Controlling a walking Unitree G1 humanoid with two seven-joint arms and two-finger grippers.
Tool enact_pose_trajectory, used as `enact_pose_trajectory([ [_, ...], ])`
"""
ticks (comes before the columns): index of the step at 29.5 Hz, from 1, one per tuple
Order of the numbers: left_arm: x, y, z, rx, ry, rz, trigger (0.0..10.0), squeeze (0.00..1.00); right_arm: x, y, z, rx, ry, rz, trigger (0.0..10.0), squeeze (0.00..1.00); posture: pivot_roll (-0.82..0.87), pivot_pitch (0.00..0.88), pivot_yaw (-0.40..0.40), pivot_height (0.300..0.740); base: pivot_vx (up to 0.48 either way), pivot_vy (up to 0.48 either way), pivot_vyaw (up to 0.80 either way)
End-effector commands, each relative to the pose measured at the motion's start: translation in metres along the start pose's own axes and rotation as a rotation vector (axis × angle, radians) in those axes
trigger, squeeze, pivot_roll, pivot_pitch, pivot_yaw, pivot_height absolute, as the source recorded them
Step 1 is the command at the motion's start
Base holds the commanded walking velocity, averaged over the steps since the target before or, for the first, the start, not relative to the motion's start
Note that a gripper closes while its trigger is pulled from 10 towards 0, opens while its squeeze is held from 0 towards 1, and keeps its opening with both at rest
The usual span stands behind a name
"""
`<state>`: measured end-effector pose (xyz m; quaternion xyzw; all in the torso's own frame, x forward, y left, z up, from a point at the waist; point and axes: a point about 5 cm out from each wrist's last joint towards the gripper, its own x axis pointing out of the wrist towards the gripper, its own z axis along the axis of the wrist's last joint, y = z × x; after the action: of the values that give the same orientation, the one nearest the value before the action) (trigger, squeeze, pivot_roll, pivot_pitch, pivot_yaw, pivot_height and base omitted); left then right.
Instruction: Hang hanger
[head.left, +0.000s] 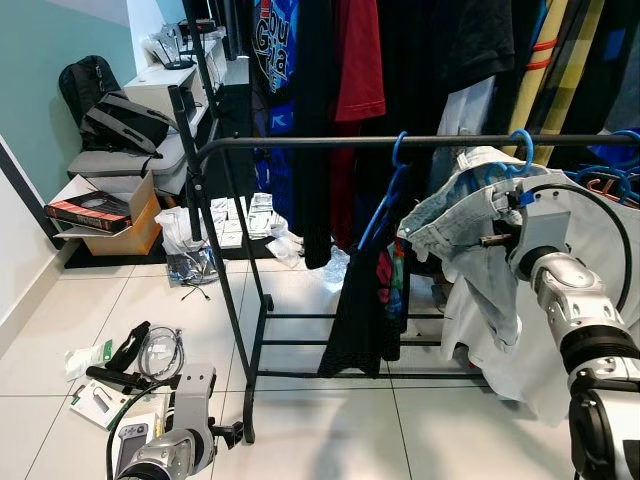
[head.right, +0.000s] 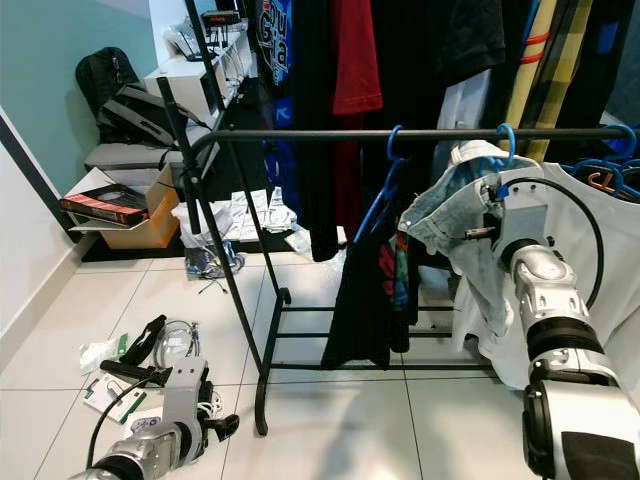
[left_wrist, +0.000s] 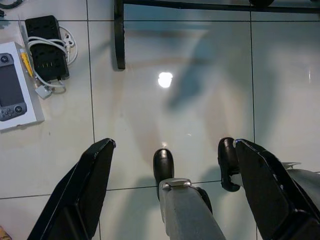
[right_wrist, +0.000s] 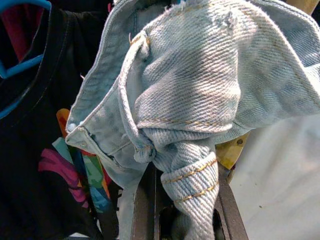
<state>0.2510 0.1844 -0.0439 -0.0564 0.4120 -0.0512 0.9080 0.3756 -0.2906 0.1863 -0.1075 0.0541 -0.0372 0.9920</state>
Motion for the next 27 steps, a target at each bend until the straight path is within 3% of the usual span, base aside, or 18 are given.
enact_pose_trajectory([
  [1, -0.0021, 0.0060, -0.0061, 0.011, 0.023, 0.013, 10.0, 0.00, 0.0023, -0.0055, 0.0205, -0.009, -0.063, -0.023, 10.0, 0.00, -0.06, 0.000, 0.045, 0.740, 0.240, 0.000, 0.00],
  [11, -0.0022, 0.0064, -0.0063, 0.010, 0.024, 0.012, 10.0, 0.00, 0.0032, -0.0070, 0.0234, -0.009, -0.050, -0.017, 10.0, 0.00, -0.07, 0.000, 0.045, 0.740, 0.267, 0.000, 0.00],
  [27, -0.0023, 0.0063, -0.0072, 0.013, 0.028, 0.008, 10.0, 0.00, 0.0042, -0.0016, 0.0229, -0.019, -0.034, 0.019, 10.0, 0.00, -0.07, 0.000, 0.046, 0.740, 0.397, 0.000, 0.00],
])
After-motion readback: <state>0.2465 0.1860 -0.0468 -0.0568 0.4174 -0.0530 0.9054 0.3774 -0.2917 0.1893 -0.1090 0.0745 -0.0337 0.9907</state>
